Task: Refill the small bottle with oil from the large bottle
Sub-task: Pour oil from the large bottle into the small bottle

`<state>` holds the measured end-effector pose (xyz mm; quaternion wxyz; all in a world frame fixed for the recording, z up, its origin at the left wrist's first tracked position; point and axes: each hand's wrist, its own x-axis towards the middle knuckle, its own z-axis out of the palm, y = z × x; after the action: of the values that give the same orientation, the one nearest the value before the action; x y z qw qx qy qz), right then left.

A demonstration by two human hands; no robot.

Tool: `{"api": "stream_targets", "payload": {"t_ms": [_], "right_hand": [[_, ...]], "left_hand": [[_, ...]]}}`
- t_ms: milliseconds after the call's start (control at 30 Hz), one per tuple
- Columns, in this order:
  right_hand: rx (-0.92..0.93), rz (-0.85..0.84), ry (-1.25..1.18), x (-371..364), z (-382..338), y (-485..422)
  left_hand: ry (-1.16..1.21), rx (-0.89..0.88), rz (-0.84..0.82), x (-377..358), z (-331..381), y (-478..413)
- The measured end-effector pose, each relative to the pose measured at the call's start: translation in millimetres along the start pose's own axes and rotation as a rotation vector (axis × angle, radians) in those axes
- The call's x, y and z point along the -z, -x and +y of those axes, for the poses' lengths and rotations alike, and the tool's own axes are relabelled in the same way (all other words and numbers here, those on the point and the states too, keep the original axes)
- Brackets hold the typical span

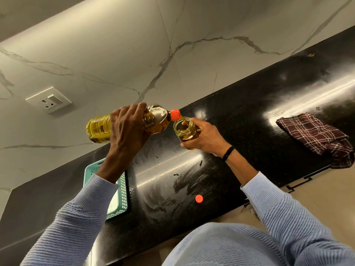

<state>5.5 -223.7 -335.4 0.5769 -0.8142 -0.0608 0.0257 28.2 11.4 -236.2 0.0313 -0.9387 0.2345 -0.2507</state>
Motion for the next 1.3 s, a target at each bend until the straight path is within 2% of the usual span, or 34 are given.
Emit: {"api": "stream_targets", "payload": {"t_ms": [1300], "right_hand": [[0.02, 0.006, 0.01, -0.3, -0.3, 2.5]], "left_hand": [[0.041, 0.015, -0.026, -3.9, -3.1, 5.7]]}}
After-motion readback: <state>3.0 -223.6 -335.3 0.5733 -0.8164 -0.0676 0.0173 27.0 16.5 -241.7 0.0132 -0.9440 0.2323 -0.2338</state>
